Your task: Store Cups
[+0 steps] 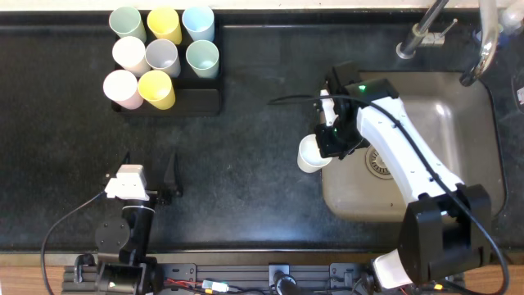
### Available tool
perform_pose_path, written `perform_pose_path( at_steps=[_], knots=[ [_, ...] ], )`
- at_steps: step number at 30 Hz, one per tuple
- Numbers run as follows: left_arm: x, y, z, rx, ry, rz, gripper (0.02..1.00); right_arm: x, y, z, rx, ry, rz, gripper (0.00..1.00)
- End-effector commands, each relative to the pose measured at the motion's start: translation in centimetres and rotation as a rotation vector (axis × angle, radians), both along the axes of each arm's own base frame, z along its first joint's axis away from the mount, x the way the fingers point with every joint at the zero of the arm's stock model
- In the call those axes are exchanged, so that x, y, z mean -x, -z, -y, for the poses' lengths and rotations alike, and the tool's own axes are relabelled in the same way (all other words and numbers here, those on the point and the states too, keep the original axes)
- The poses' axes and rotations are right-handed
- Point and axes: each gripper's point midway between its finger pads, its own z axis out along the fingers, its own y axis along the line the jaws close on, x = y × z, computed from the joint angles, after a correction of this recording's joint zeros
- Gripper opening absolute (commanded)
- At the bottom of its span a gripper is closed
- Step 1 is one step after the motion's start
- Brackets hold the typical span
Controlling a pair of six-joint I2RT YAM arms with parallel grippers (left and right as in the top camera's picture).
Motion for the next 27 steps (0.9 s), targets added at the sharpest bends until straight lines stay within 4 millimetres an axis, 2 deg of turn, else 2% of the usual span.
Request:
perform_pose_path(
  at_steps=[1, 3, 6, 7, 9, 12, 13, 14, 15, 19, 27],
  knots=[
    [0.0, 0.0, 0.0, -0.014, 0.005, 0.004, 1.000, -1.1, -3.1, -3.1, -0.078, -0.066, 0.103, 0.045],
    [0.0, 0.0, 0.0, -0.014, 0.005, 0.004, 1.000, -1.9, -5.8, -4.7, -0.124, -0.095, 0.172, 0.042],
    [0.0, 0.0, 0.0, -0.014, 0.005, 0.004, 1.000, -4.0, -11.5, -7.5, -0.196, -0.105, 0.318, 0.042],
    [0.0, 0.0, 0.0, -0.014, 0.005, 0.004, 1.000, -5.3, -15.0, -9.2, -0.242, -0.109, 0.405, 0.042],
    [0.0, 0.0, 0.0, -0.014, 0.005, 0.004, 1.000, -6.7, -18.7, -11.2, -0.292, -0.113, 0.497, 0.040],
    [0.0, 0.0, 0.0, -0.014, 0.005, 0.004, 1.000, -8.3, -22.5, -14.8, -0.363, -0.127, 0.583, 0.040],
    [0.0, 0.0, 0.0, -0.014, 0.005, 0.004, 1.000, -8.6, -22.9, -15.5, -0.376, -0.127, 0.591, 0.042],
    [0.0, 0.0, 0.0, -0.014, 0.005, 0.004, 1.000, -9.1, -23.3, -16.7, -0.391, -0.131, 0.598, 0.042],
    [0.0, 0.0, 0.0, -0.014, 0.005, 0.004, 1.000, -9.9, -23.2, -18.7, -0.410, -0.138, 0.597, 0.045],
    [0.0, 0.0, 0.0, -0.014, 0.005, 0.004, 1.000, -11.2, -20.0, -21.8, -0.383, -0.143, 0.552, 0.045],
    [0.0, 0.0, 0.0, -0.014, 0.005, 0.004, 1.000, -11.8, -12.8, -24.2, -0.280, -0.128, 0.441, 0.042]
  ],
)
